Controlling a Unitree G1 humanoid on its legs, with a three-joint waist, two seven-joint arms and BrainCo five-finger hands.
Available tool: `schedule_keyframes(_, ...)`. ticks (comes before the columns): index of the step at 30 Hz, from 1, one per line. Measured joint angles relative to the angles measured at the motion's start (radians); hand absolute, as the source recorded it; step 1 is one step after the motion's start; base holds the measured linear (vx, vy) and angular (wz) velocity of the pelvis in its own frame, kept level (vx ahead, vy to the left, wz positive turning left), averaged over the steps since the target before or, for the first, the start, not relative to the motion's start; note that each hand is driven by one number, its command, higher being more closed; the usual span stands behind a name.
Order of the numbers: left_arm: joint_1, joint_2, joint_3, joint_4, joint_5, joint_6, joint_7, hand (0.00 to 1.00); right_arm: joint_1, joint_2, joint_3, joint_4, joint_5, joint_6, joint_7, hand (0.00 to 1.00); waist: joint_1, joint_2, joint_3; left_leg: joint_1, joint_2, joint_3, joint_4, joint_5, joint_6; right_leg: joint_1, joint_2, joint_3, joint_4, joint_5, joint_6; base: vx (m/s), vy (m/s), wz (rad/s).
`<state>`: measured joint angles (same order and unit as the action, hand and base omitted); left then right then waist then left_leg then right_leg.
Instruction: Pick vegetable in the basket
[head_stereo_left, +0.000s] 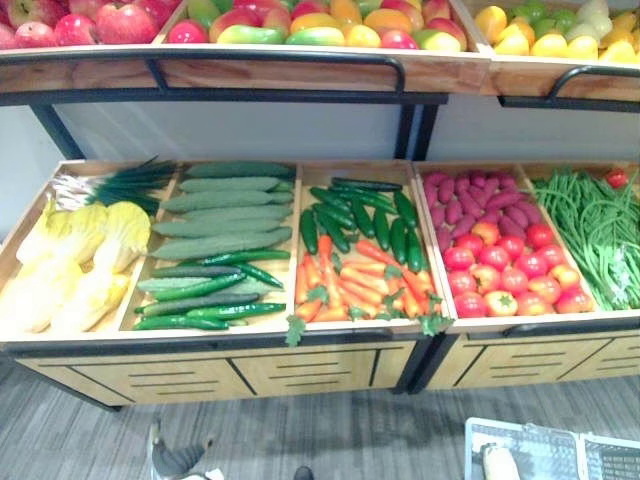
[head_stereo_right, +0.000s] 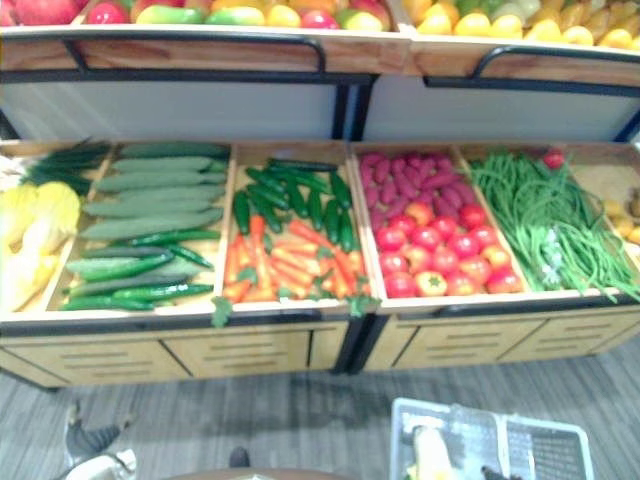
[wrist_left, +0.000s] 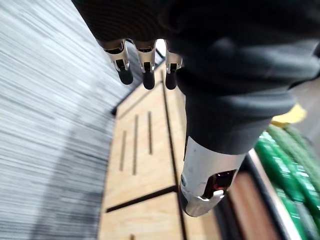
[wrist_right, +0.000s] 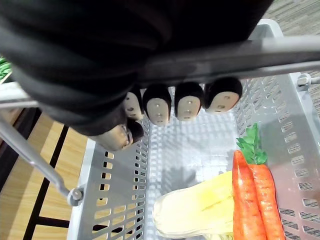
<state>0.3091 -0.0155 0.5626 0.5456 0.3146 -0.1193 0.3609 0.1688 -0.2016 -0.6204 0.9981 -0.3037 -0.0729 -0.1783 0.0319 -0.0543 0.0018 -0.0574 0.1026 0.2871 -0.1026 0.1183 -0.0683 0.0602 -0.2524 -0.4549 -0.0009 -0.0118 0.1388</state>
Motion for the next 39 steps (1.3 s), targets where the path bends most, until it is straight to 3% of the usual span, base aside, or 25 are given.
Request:
schedule_keyframes(5,-0.025,0.003,0.082,0.3,-0.038,0.036,0.023,0.0,-0.008,0.01,0.002,0.041,0.041,-0.004,-0.033,1.0,-0.006,0.002,-0.006,-0.009,-0.004,0.001,0.0,-0.002,0.0,-0.004,0.0,0.006,-0.019,0.0,0.0,0.02,0.003,-0.01)
schedule_keyframes(10,-0.028,0.019,0.084,0.468,-0.036,0.081,-0.039,0.0,-0.035,0.026,0.046,0.102,0.063,-0.004,-0.032,1.0,-0.007,-0.006,-0.009,0.014,0.006,0.038,0.0,-0.017,-0.017,-0.011,0.01,0.056,-0.023,0.002,-0.003,0.07,-0.014,-0.21)
schedule_keyframes(14,-0.049,0.031,0.012,0.491,-0.036,0.083,-0.091,0.0,-0.05,0.027,0.089,0.117,0.068,-0.005,-0.03,1.0,-0.02,-0.006,-0.01,0.032,0.02,0.072,0.0,-0.027,-0.031,-0.016,0.023,0.094,-0.027,0.007,-0.004,0.08,-0.035,-0.34)
schedule_keyframes(21,-0.082,0.044,-0.099,0.493,-0.036,0.074,-0.108,0.0,-0.046,0.031,0.089,0.118,0.069,-0.007,-0.03,1.0,-0.044,-0.001,0.001,0.1,0.036,0.143,0.001,-0.047,-0.052,-0.015,0.037,0.177,-0.02,0.01,0.001,0.06,-0.023,-0.38)
schedule_keyframes(25,-0.112,0.066,-0.189,0.508,-0.032,0.075,-0.11,0.0,-0.034,0.05,0.086,0.095,0.069,-0.03,-0.03,1.0,-0.063,0.005,0.038,0.154,0.052,0.234,0.0,-0.081,-0.067,-0.086,0.042,0.27,0.1,0.003,-0.013,-0.01,0.031,-0.71)
schedule_keyframes(28,-0.16,0.103,-0.247,0.518,-0.023,0.075,-0.101,0.0,-0.031,0.094,0.116,0.029,0.081,-0.04,-0.031,1.0,-0.064,0.001,0.088,0.187,0.085,0.362,0.001,-0.093,-0.064,-0.17,0.093,0.374,0.162,0.085,-0.042,-0.07,0.016,-1.21)
schedule_keyframes(29,-0.172,0.107,-0.252,0.514,-0.021,0.075,-0.1,0.0,-0.03,0.108,0.127,0.014,0.089,-0.039,-0.031,1.0,-0.065,-0.003,0.097,0.2,0.092,0.407,0.007,-0.095,-0.06,-0.19,0.11,0.369,0.154,0.13,-0.058,-0.14,0.02,-1.32)
schedule_keyframes(30,-0.19,0.109,-0.251,0.508,-0.014,0.074,-0.097,0.0,-0.031,0.12,0.149,-0.006,0.103,-0.04,-0.031,1.0,-0.063,0.003,0.114,0.212,0.103,0.462,0.006,-0.097,-0.052,-0.197,0.13,0.324,0.115,0.19,-0.099,-0.14,0.007,-1.64)
schedule_keyframes(31,-0.191,0.103,-0.251,0.498,-0.006,0.071,-0.097,0.0,-0.042,0.127,0.171,-0.006,0.11,-0.042,-0.031,1.0,-0.054,0.009,0.127,0.217,0.121,0.531,0.002,-0.092,-0.03,-0.203,0.136,0.25,0.085,0.206,-0.131,-0.19,-0.017,-1.67)
schedule_keyframes(32,-0.191,0.106,-0.253,0.483,0.011,0.063,-0.098,0.0,-0.051,0.128,0.176,-0.005,0.111,-0.04,-0.03,1.0,-0.071,-0.011,0.136,0.221,0.117,0.593,0.014,-0.095,-0.018,-0.236,0.079,0.067,0.289,0.055,-0.195,-0.14,-0.032,-1.23)
schedule_keyframes(33,-0.19,0.106,-0.257,0.478,0.015,0.063,-0.1,0.0,-0.047,0.124,0.175,0.001,0.115,-0.038,-0.031,1.0,-0.078,-0.015,0.136,0.226,0.118,0.609,0.032,-0.099,-0.013,-0.239,0.04,-0.016,0.385,-0.005,-0.191,-0.1,-0.034,-1.02)
schedule_keyframes(34,-0.185,0.108,-0.263,0.477,0.015,0.064,-0.101,0.0,-0.039,0.108,0.174,0.011,0.117,-0.033,-0.033,1.0,-0.084,-0.017,0.136,0.23,0.128,0.65,0.084,-0.112,-0.007,-0.227,-0.038,-0.143,0.537,-0.07,-0.201,0.0,-0.074,-1.06)
schedule_keyframes(35,-0.175,0.108,-0.264,0.478,0.014,0.064,-0.101,0.0,-0.041,0.087,0.179,0.035,0.116,-0.029,-0.031,1.0,-0.083,-0.016,0.136,0.226,0.155,0.703,0.152,-0.143,-0.004,-0.229,-0.093,-0.2,0.62,-0.089,-0.22,0.02,-0.128,-1.33)
schedule_keyframes(36,-0.178,0.108,-0.263,0.479,0.014,0.066,-0.101,0.0,-0.054,0.076,0.192,0.048,0.111,-0.025,-0.03,1.0,-0.084,-0.016,0.14,0.223,0.182,0.739,0.21,-0.168,-0.014,-0.24,-0.101,-0.218,0.633,-0.087,-0.217,0.02,-0.21,-1.18)
schedule_keyframes(37,-0.182,0.108,-0.261,0.481,0.014,0.067,-0.102,0.0,-0.055,0.071,0.197,0.056,0.107,-0.024,-0.026,1.0,-0.089,-0.027,0.142,0.224,0.19,0.758,0.247,-0.185,-0.024,-0.249,-0.081,-0.23,0.622,-0.082,-0.216,-0.04,-0.24,-1.35)
schedule_keyframes(38,-0.191,0.102,-0.248,0.497,0.014,0.074,-0.105,0.0,-0.069,0.063,0.198,0.071,0.107,-0.021,-0.022,1.0,-0.082,-0.005,0.144,0.212,0.216,0.781,0.262,-0.199,-0.033,-0.245,0.009,-0.204,0.514,-0.075,-0.214,-0.13,-0.256,-1.76)
schedule_keyframes(39,-0.185,0.095,-0.242,0.523,0.014,0.075,-0.107,0.0,-0.099,0.069,0.198,0.073,0.106,-0.022,-0.022,1.0,-0.056,0.041,0.128,0.197,0.232,0.78,0.229,-0.196,-0.022,-0.215,0.108,-0.128,0.323,-0.082,-0.184,-0.15,-0.202,-1.89)
